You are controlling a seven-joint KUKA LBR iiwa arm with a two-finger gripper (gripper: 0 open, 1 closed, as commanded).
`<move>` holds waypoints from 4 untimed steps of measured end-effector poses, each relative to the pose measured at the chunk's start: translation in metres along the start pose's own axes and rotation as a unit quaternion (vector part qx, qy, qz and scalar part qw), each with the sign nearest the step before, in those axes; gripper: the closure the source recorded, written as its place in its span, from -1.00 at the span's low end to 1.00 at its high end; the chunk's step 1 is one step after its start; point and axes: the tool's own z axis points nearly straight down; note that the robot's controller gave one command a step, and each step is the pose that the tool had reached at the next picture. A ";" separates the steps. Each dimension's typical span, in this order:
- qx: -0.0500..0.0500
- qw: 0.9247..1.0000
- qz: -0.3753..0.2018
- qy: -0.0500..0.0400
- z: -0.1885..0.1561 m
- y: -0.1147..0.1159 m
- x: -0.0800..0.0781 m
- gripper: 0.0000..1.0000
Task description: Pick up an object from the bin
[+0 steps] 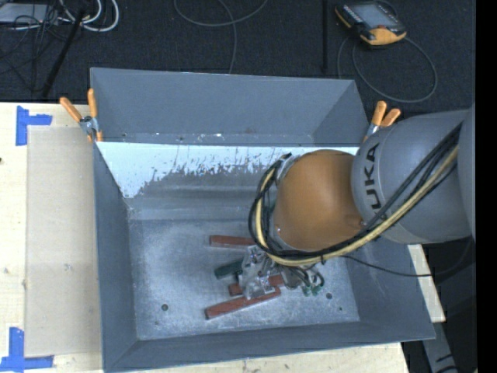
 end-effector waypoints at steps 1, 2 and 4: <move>0.001 0.999 -0.045 -0.003 -0.158 -0.040 -0.002 -1.00; 0.001 0.999 -0.045 -0.004 -0.162 -0.043 -0.002 -1.00; 0.001 0.997 -0.078 -0.005 -0.042 -0.075 0.014 -1.00</move>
Offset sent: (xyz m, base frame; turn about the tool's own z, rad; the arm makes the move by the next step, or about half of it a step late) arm 0.0000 0.0000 0.0000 0.0000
